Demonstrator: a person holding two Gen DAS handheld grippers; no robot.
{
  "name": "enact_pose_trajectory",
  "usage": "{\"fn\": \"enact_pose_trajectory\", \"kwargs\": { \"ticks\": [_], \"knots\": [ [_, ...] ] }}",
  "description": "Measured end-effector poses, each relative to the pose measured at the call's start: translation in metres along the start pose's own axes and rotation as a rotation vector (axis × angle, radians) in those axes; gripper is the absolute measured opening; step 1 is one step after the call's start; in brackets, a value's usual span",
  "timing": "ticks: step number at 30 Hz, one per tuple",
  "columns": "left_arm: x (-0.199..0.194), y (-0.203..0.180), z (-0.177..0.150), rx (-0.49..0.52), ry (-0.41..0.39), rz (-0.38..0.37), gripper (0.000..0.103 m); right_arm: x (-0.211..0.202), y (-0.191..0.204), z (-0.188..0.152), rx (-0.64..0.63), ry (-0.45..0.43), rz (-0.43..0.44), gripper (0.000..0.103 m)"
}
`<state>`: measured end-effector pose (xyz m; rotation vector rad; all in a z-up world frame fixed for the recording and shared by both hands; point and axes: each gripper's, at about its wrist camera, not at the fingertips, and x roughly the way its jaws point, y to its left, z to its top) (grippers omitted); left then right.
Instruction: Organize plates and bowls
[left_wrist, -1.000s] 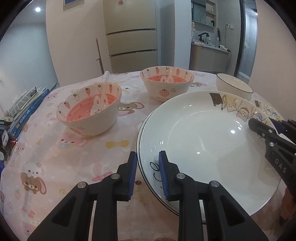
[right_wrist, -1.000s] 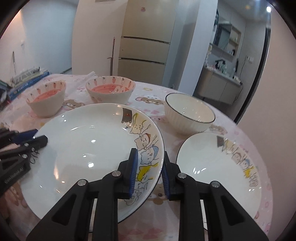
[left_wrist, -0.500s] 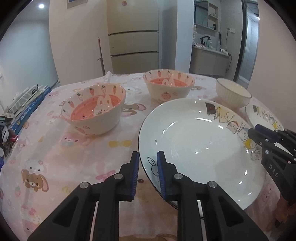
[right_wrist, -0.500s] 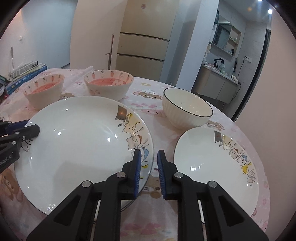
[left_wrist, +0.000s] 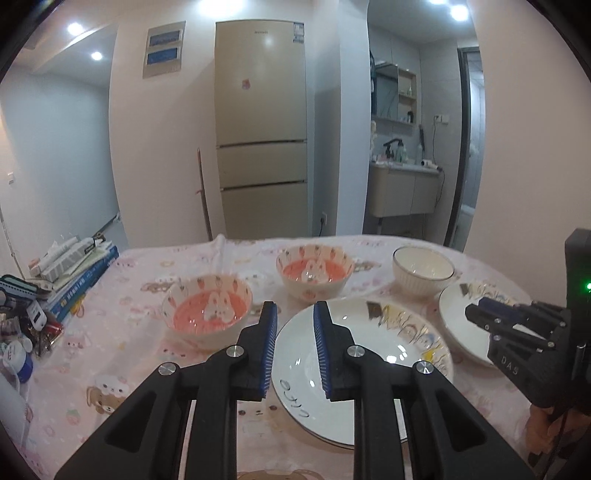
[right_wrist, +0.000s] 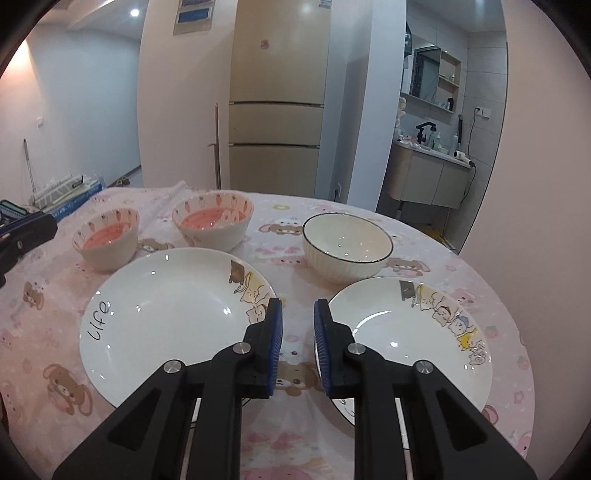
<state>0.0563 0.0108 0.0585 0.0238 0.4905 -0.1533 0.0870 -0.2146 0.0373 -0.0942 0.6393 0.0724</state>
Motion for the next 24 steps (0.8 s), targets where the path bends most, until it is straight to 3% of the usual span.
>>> {"fn": "enact_pose_trajectory", "kwargs": {
  "ticks": [2, 3, 4, 7, 10, 14, 17, 22, 23, 24],
  "knots": [
    [-0.003, -0.005, 0.006, 0.004, -0.001, -0.012, 0.062, -0.007, -0.009, 0.002, 0.035, -0.010, 0.011, 0.017],
    [-0.005, -0.008, 0.009, -0.001, -0.010, -0.011, 0.089, -0.011, -0.014, 0.003, 0.054, -0.019, 0.014, 0.017],
    [-0.008, -0.012, 0.010, -0.004, -0.028, -0.009, 0.093, -0.016, -0.019, 0.004, 0.072, -0.029, 0.014, 0.017],
    [-0.013, -0.025, 0.018, 0.023, -0.051, -0.029, 0.093, -0.030, -0.036, 0.007, 0.115, -0.056, 0.012, 0.019],
    [-0.016, -0.040, 0.029, 0.040, -0.065, -0.057, 0.093, -0.045, -0.057, 0.009, 0.154, -0.097, -0.014, 0.034],
    [-0.021, -0.059, 0.040, 0.042, -0.092, -0.103, 0.095, -0.066, -0.081, 0.012, 0.154, -0.160, -0.080, 0.063],
    [-0.020, -0.074, 0.043, 0.044, -0.095, -0.128, 0.103, -0.079, -0.096, 0.011, 0.155, -0.201, -0.120, 0.068],
    [-0.027, -0.093, 0.041, 0.028, -0.131, -0.174, 0.103, -0.099, -0.119, 0.007, 0.220, -0.267, -0.129, 0.079],
    [-0.030, -0.097, 0.041, 0.016, -0.143, -0.186, 0.103, -0.103, -0.122, 0.005, 0.224, -0.287, -0.133, 0.087],
    [-0.032, -0.099, 0.040, 0.008, -0.155, -0.193, 0.103, -0.107, -0.125, 0.004, 0.229, -0.311, -0.136, 0.103]
  ]
}}
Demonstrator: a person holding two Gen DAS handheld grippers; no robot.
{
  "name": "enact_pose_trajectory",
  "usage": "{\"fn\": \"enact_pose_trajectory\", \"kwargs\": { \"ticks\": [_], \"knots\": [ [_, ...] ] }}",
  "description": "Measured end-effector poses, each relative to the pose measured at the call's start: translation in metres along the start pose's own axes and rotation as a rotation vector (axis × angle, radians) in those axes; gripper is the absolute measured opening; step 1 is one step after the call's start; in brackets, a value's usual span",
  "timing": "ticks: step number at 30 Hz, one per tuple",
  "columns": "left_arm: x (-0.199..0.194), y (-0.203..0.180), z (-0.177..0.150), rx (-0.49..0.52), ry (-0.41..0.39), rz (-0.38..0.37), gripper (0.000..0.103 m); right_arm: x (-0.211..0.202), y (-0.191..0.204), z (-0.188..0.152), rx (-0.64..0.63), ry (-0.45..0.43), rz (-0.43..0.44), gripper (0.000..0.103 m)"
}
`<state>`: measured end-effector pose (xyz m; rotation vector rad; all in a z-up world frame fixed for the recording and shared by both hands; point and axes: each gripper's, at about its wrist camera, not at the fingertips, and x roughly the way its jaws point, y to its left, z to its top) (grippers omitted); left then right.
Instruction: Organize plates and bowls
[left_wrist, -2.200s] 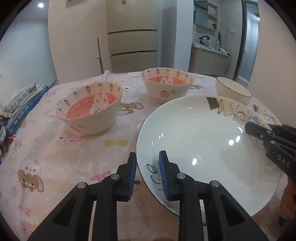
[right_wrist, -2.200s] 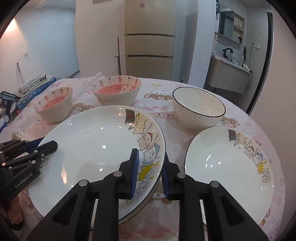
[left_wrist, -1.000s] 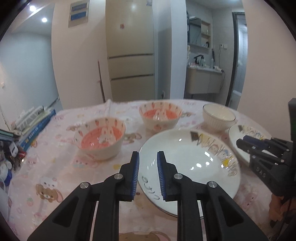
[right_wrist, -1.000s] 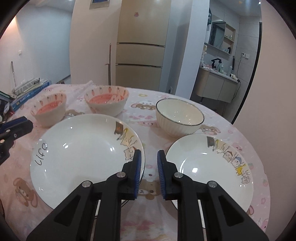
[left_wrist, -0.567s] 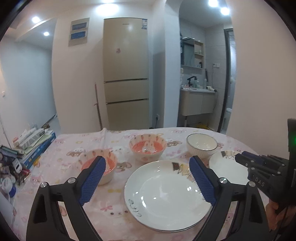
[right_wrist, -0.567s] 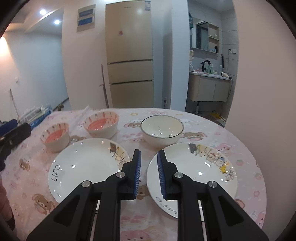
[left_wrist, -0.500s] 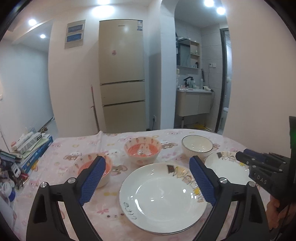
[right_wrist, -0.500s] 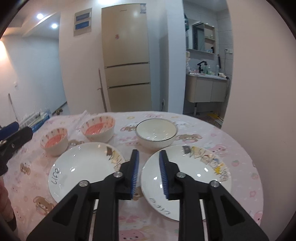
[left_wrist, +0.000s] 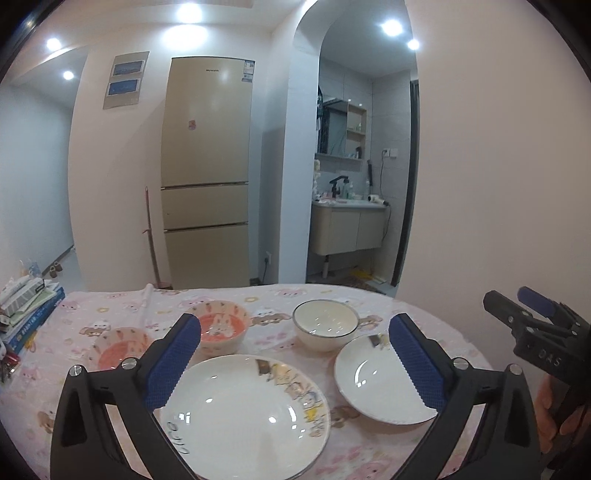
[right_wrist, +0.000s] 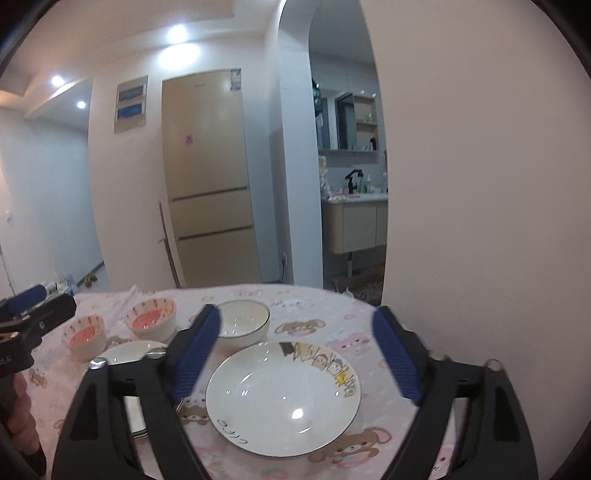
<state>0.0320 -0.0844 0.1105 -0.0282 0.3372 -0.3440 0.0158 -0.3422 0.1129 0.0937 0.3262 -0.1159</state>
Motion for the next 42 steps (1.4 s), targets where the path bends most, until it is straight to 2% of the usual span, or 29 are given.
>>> {"fn": "enact_pose_trajectory", "kwargs": {
  "ticks": [4, 7, 11, 13, 15, 18, 21, 23, 27, 30, 34, 37, 39, 42],
  "knots": [
    [-0.008, -0.011, -0.001, 0.005, -0.078, -0.012, 0.103, -0.017, -0.011, 0.000, 0.028, -0.110, -0.045, 0.103],
    [-0.011, -0.020, -0.001, 0.017, -0.114, -0.003, 0.103, -0.025, -0.016, -0.001, 0.025, -0.151, -0.091, 0.103],
    [-0.008, -0.028, 0.002, 0.028, -0.093, -0.013, 0.103, -0.030, -0.020, -0.001, 0.010, -0.171, -0.143, 0.103],
    [0.002, -0.032, 0.005, 0.047, -0.009, -0.014, 0.103, -0.030, -0.023, 0.000, -0.002, -0.144, -0.154, 0.103],
    [0.011, -0.033, 0.004, 0.035, 0.044, -0.041, 0.103, -0.025, -0.024, 0.002, -0.028, -0.104, -0.158, 0.103],
    [0.018, -0.031, 0.000, -0.012, 0.009, -0.035, 0.103, -0.026, -0.027, 0.001, -0.049, -0.112, -0.185, 0.103],
    [0.027, -0.038, -0.003, 0.035, 0.018, -0.015, 0.103, -0.021, -0.030, -0.004, -0.071, -0.109, -0.241, 0.103],
    [0.032, -0.042, -0.005, 0.068, 0.029, -0.020, 0.103, -0.016, -0.035, -0.006, -0.085, -0.067, -0.223, 0.103],
    [0.043, -0.050, -0.009, 0.097, 0.022, 0.019, 0.103, -0.003, -0.045, -0.012, -0.043, -0.021, -0.203, 0.103],
    [0.046, -0.050, -0.014, 0.062, -0.021, 0.004, 0.103, 0.002, -0.050, -0.014, -0.020, -0.036, -0.189, 0.103],
    [0.056, -0.054, -0.028, 0.042, -0.091, -0.005, 0.103, 0.010, -0.051, -0.025, -0.048, -0.088, -0.207, 0.103],
    [0.066, -0.060, -0.039, 0.048, -0.114, 0.000, 0.103, 0.023, -0.058, -0.031, -0.026, -0.054, -0.138, 0.103],
    [0.075, -0.061, -0.044, 0.048, -0.101, -0.018, 0.103, 0.032, -0.063, -0.035, -0.001, -0.050, -0.142, 0.103],
    [0.086, -0.061, -0.053, 0.043, -0.069, -0.093, 0.103, 0.045, -0.063, -0.040, -0.013, -0.049, -0.135, 0.103]
  ]
}}
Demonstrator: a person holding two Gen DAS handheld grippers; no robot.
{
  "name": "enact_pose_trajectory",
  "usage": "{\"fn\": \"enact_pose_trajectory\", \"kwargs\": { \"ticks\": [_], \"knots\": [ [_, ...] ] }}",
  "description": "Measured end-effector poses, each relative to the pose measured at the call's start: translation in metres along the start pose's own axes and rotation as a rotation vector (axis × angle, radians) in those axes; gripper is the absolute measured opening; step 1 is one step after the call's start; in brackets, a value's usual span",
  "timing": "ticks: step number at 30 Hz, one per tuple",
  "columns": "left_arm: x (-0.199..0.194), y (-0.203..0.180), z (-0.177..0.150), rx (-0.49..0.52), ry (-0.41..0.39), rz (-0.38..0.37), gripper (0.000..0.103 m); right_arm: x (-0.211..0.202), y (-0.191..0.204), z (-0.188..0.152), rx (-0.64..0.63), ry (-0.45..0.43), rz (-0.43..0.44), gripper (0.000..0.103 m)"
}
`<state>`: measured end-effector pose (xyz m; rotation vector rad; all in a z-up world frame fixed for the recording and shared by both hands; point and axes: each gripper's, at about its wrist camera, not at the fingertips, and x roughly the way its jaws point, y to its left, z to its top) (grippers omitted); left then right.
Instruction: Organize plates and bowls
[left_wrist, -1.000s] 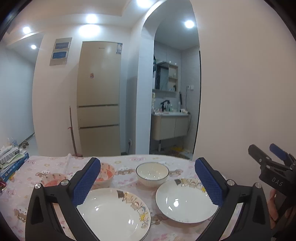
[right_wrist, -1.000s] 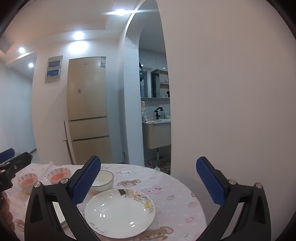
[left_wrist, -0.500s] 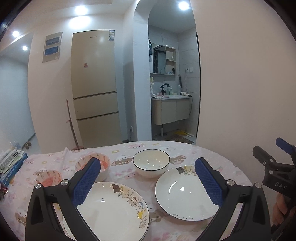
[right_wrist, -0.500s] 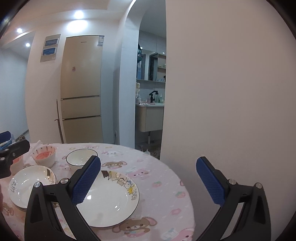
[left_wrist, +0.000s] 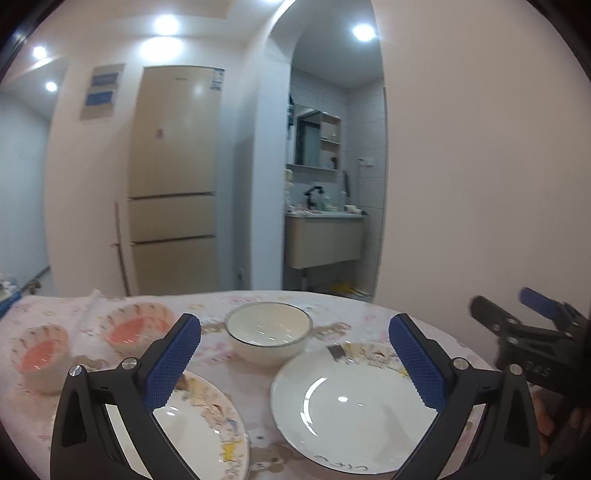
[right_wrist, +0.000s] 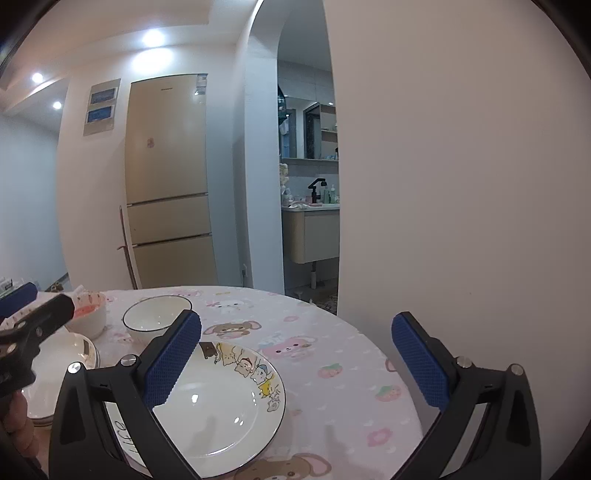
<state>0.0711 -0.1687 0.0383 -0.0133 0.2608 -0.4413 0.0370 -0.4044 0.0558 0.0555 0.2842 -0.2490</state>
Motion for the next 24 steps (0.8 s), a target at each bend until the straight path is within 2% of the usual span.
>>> {"fn": "enact_pose_trajectory", "kwargs": {
  "ticks": [4, 8, 10, 11, 15, 16, 18, 19, 20, 21, 24],
  "knots": [
    [0.016, 0.002, -0.006, -0.011, 0.044, 0.002, 0.103, 0.012, 0.001, -0.007, -0.007, -0.004, 0.021, 0.103],
    [0.035, 0.009, -0.011, -0.053, 0.120, -0.007, 0.103, 0.018, 0.001, -0.012, 0.000, -0.004, 0.002, 0.103],
    [0.042, 0.008, -0.013, -0.054, 0.158, -0.017, 0.102, 0.018, -0.001, -0.012, 0.008, 0.001, 0.000, 0.092],
    [0.047, 0.009, -0.012, -0.057, 0.198, -0.013, 0.100, 0.019, 0.000, -0.011, -0.002, 0.016, 0.003, 0.080],
    [0.065, 0.010, -0.011, -0.060, 0.308, -0.058, 0.070, 0.024, -0.003, -0.007, 0.008, 0.077, 0.035, 0.069],
    [0.070, 0.010, -0.011, -0.055, 0.336, -0.059, 0.067, 0.026, -0.004, -0.006, 0.017, 0.095, 0.052, 0.067],
    [0.081, 0.010, -0.010, -0.054, 0.383, -0.050, 0.066, 0.031, -0.007, -0.003, 0.045, 0.135, 0.060, 0.065],
    [0.085, 0.011, -0.011, -0.055, 0.402, -0.044, 0.066, 0.036, -0.009, -0.002, 0.063, 0.174, 0.037, 0.065],
    [0.091, 0.011, -0.013, -0.048, 0.435, -0.040, 0.066, 0.044, -0.010, -0.002, 0.072, 0.236, 0.028, 0.061],
    [0.095, 0.011, -0.014, -0.045, 0.457, -0.042, 0.066, 0.052, -0.012, -0.004, 0.089, 0.296, 0.055, 0.051],
    [0.108, 0.011, -0.020, -0.044, 0.539, -0.038, 0.065, 0.074, -0.018, -0.014, 0.160, 0.442, 0.128, 0.037]
  ]
}}
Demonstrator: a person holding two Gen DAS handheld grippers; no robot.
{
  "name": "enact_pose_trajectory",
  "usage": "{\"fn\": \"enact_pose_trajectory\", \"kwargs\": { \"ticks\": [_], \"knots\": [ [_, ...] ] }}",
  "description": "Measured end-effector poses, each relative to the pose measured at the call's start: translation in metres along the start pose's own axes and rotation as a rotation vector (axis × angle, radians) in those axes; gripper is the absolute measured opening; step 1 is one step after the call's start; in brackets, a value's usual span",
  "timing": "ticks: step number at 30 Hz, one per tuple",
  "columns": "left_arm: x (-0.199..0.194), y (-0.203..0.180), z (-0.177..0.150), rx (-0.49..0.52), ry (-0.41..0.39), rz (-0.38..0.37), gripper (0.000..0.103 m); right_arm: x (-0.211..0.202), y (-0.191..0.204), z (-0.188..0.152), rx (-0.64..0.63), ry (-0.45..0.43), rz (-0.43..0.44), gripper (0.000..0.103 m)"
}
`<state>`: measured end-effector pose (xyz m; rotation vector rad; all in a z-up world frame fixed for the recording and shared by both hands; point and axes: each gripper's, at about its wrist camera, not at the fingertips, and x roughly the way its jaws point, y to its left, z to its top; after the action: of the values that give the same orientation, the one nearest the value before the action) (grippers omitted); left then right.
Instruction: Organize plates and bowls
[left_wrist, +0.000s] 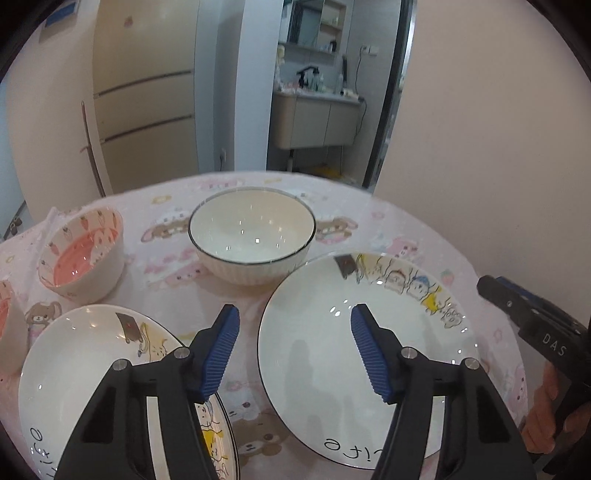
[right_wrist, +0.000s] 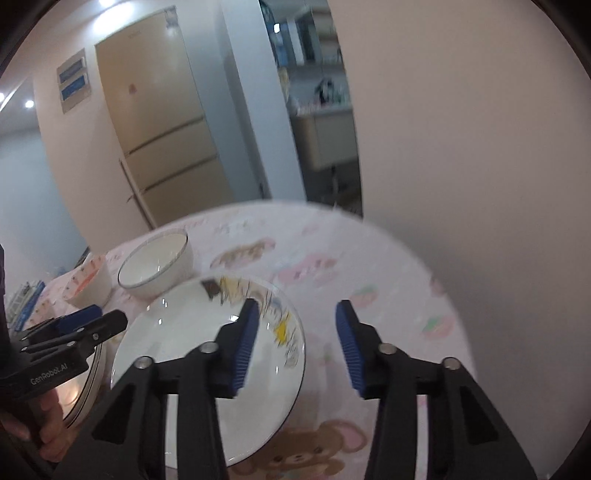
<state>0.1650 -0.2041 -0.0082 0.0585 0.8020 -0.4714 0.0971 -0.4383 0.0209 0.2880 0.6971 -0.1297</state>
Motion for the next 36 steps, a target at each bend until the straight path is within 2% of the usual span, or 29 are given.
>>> {"fn": "enact_pose_trajectory", "kwargs": {
  "ticks": [1, 4, 7, 9, 13, 15, 17, 20, 24, 27, 31, 36],
  "knots": [
    [0.005, 0.001, 0.000, -0.002, 0.023, 0.003, 0.065, 0.007, -0.003, -0.001, 0.010, 0.034, 0.017, 0.036],
    [0.021, 0.005, -0.001, -0.011, 0.082, 0.011, 0.065, 0.016, -0.007, -0.005, 0.031, 0.064, 0.010, 0.034],
    [0.031, 0.010, -0.001, -0.031, 0.121, -0.015, 0.065, 0.020, -0.010, -0.008, 0.047, 0.098, 0.046, 0.032],
    [0.036, 0.011, -0.001, -0.045, 0.149, -0.048, 0.065, 0.025, -0.010, -0.012, 0.050, 0.124, 0.051, 0.017],
    [0.043, 0.007, -0.002, -0.034, 0.195, -0.039, 0.051, 0.037, -0.014, -0.016, 0.080, 0.177, 0.092, 0.016],
    [0.046, 0.007, -0.003, -0.038, 0.207, -0.020, 0.047, 0.042, -0.015, -0.017, 0.089, 0.187, 0.102, 0.016],
    [0.047, 0.007, -0.003, -0.040, 0.214, -0.012, 0.047, 0.044, -0.015, -0.018, 0.096, 0.195, 0.110, 0.016],
    [0.049, -0.004, -0.009, 0.028, 0.233, 0.038, 0.047, 0.047, -0.015, -0.020, 0.104, 0.215, 0.123, 0.016],
    [0.047, -0.002, -0.010, 0.011, 0.226, 0.042, 0.046, 0.050, -0.014, -0.024, 0.101, 0.232, 0.124, 0.013],
    [0.045, 0.007, -0.009, -0.037, 0.216, 0.078, 0.021, 0.050, -0.015, -0.025, 0.115, 0.232, 0.125, 0.012],
    [0.040, 0.021, -0.008, -0.075, 0.230, -0.009, 0.016, 0.047, -0.016, -0.026, 0.129, 0.237, 0.108, 0.012],
    [0.034, 0.013, -0.013, -0.050, 0.235, -0.067, 0.016, 0.040, -0.023, -0.025, 0.152, 0.237, 0.072, 0.012]
  ]
}}
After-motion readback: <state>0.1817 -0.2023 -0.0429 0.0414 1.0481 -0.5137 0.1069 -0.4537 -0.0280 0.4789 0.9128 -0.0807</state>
